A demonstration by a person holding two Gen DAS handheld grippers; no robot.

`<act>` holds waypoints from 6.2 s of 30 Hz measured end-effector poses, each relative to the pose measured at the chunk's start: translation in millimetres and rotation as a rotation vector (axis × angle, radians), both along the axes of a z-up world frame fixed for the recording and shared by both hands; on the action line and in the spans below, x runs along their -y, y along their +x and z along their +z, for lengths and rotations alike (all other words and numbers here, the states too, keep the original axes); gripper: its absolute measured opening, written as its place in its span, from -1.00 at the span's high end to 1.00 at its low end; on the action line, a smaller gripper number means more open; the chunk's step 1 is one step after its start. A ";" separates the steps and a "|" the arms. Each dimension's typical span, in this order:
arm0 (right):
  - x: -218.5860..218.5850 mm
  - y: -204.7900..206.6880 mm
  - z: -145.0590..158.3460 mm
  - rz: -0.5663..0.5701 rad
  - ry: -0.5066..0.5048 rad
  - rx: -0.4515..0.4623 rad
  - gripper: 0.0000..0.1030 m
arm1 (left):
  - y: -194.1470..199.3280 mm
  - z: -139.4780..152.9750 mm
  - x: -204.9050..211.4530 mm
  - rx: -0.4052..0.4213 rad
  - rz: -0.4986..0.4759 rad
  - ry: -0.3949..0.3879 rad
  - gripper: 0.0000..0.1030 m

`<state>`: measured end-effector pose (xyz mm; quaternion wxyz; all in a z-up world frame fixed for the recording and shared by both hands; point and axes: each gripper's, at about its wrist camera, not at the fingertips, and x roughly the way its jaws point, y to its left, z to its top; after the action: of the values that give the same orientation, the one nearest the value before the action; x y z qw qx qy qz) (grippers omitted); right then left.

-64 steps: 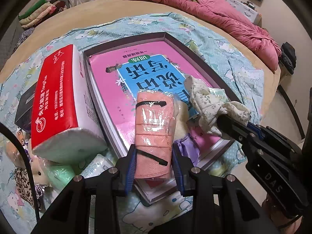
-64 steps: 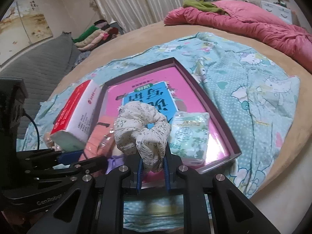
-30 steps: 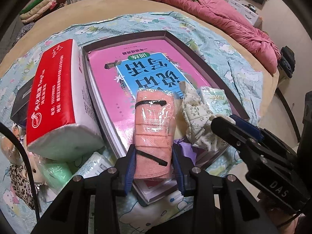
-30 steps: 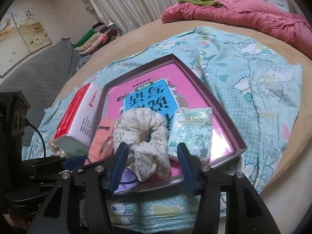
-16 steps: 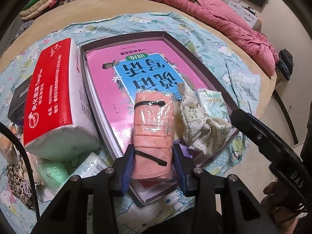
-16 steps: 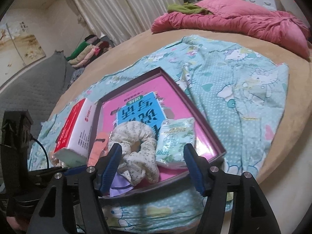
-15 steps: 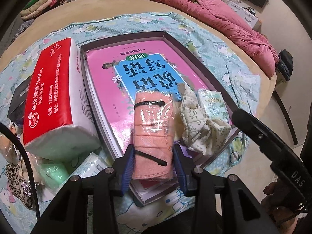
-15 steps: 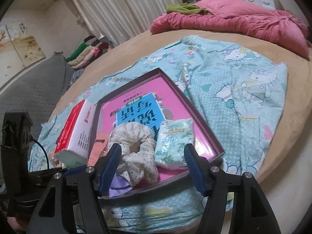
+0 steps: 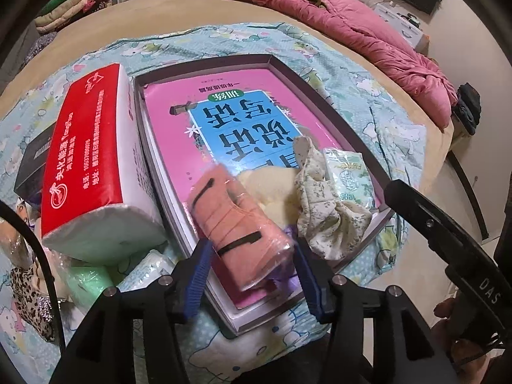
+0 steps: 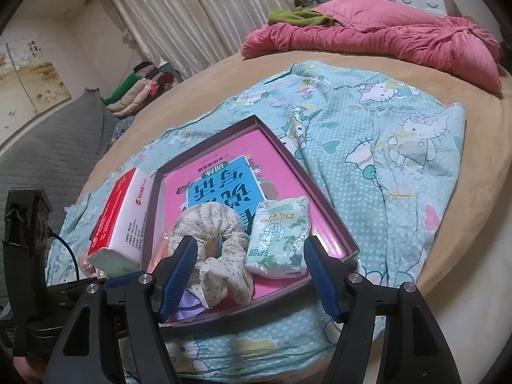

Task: Organize soft objects
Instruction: 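Set the pink wrapped item on the tray and open the left tool, then withdraw both open tools from the tray back toward the pile, then reach the right tool to the green-white tissue pack while the left tool reaches the clear bag, then grasp the green-white tissue pack with the right tool while the left tool grasps the clear bag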

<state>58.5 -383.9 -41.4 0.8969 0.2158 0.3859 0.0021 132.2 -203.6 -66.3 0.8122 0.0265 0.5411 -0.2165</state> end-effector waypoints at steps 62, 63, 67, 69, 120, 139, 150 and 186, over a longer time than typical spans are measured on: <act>-75.9 -56.0 125.3 -0.087 -0.249 0.106 -0.62 | -73.5 130.3 -87.4 0.243 0.101 -0.028 -0.61; -79.3 -57.0 127.4 -0.078 -0.251 0.107 -0.62 | -74.2 131.6 -90.2 0.243 0.104 -0.027 -0.61; -92.9 -60.0 132.8 -0.040 -0.258 0.110 -0.62 | -79.5 135.8 -101.2 0.249 0.120 -0.027 -0.61; -99.7 -61.3 134.9 -0.023 -0.265 0.113 -0.62 | -81.6 136.8 -107.2 0.249 0.128 -0.024 -0.61; -210.6 -45.6 93.3 0.325 -0.340 0.078 -0.62 | -81.8 84.7 -276.8 0.172 0.443 0.015 -0.62; -232.6 -33.9 47.1 0.402 -0.343 -0.020 -0.62 | -73.9 39.8 -285.4 0.085 0.466 -0.028 -0.62; -249.4 -23.8 33.4 0.455 -0.331 -0.016 -0.62 | -54.7 23.1 -296.4 0.058 0.502 -0.073 -0.62; -261.0 27.2 -37.8 0.452 -0.606 -0.207 -0.62 | 53.7 -20.8 -300.8 0.005 0.540 -0.137 -0.62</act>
<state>85.7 -122.9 -79.3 0.8532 -0.1504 0.4953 0.0636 185.9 97.2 -87.1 0.8418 -0.1731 0.5105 -0.0281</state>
